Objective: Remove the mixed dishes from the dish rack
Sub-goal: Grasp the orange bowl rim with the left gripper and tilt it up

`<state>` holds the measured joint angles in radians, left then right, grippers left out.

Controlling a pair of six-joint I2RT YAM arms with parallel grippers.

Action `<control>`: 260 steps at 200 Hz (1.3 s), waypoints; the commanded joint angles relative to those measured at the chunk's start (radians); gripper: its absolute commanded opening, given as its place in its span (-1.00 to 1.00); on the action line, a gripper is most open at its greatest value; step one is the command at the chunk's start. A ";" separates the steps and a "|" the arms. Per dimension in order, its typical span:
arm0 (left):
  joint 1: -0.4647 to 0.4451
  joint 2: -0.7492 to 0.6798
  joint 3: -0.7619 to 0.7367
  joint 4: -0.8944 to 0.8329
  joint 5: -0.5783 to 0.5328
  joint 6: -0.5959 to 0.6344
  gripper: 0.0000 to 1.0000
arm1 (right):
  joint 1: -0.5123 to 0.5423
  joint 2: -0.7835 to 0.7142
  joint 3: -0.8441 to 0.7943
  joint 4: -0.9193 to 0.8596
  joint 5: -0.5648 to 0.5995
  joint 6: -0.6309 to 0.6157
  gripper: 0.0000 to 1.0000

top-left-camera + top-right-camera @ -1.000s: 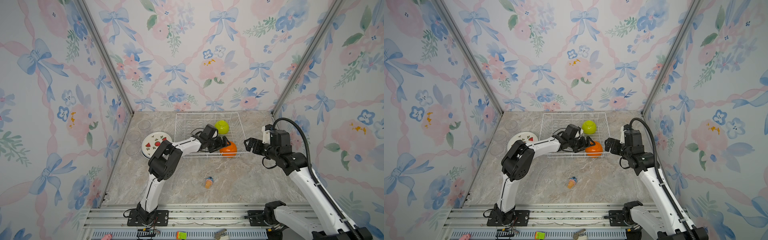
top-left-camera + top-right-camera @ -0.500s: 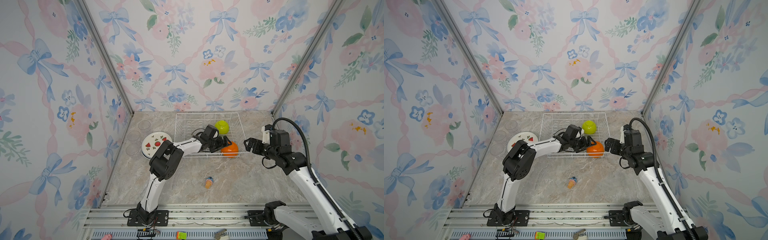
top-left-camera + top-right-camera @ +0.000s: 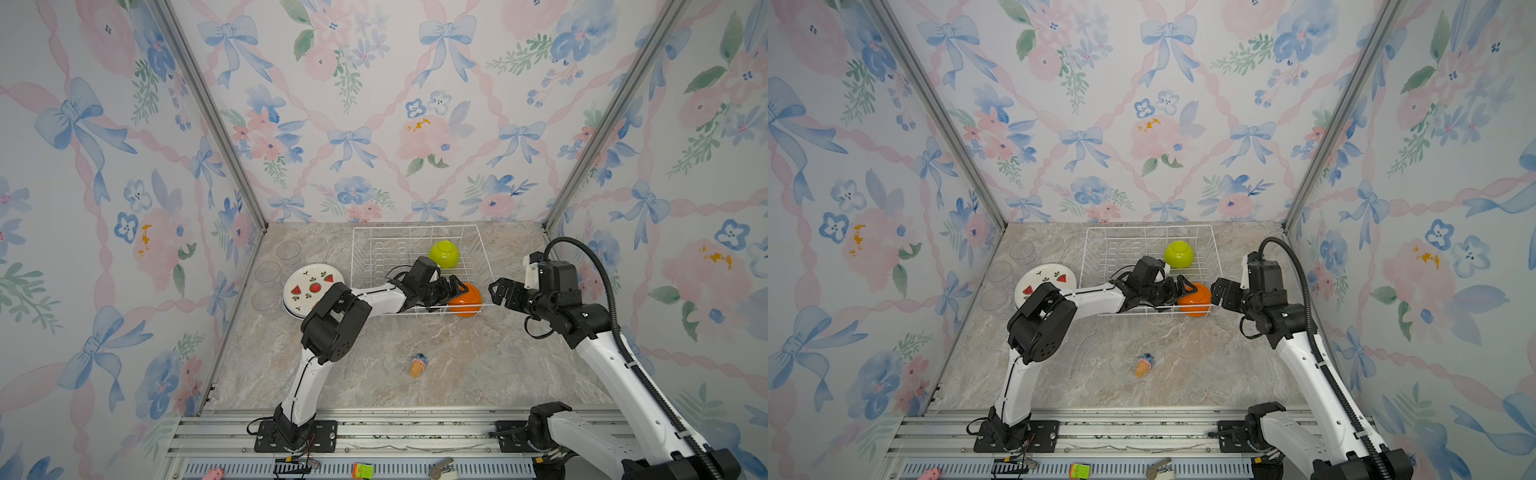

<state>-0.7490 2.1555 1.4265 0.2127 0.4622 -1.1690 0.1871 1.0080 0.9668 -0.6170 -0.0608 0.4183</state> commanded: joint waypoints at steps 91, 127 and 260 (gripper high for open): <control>-0.031 -0.066 -0.061 0.181 0.013 -0.015 0.57 | -0.034 -0.034 -0.038 -0.030 -0.014 -0.005 0.94; -0.032 -0.025 -0.034 0.199 0.016 -0.021 0.36 | -0.037 -0.042 -0.040 -0.041 -0.006 -0.008 0.94; -0.048 0.081 0.037 0.372 0.117 -0.078 -0.39 | -0.060 -0.040 -0.062 -0.046 0.009 -0.012 0.94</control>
<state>-0.7921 2.2192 1.4425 0.5438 0.5568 -1.2476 0.1379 0.9688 0.9195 -0.6472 -0.0601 0.4118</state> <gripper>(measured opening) 0.327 0.967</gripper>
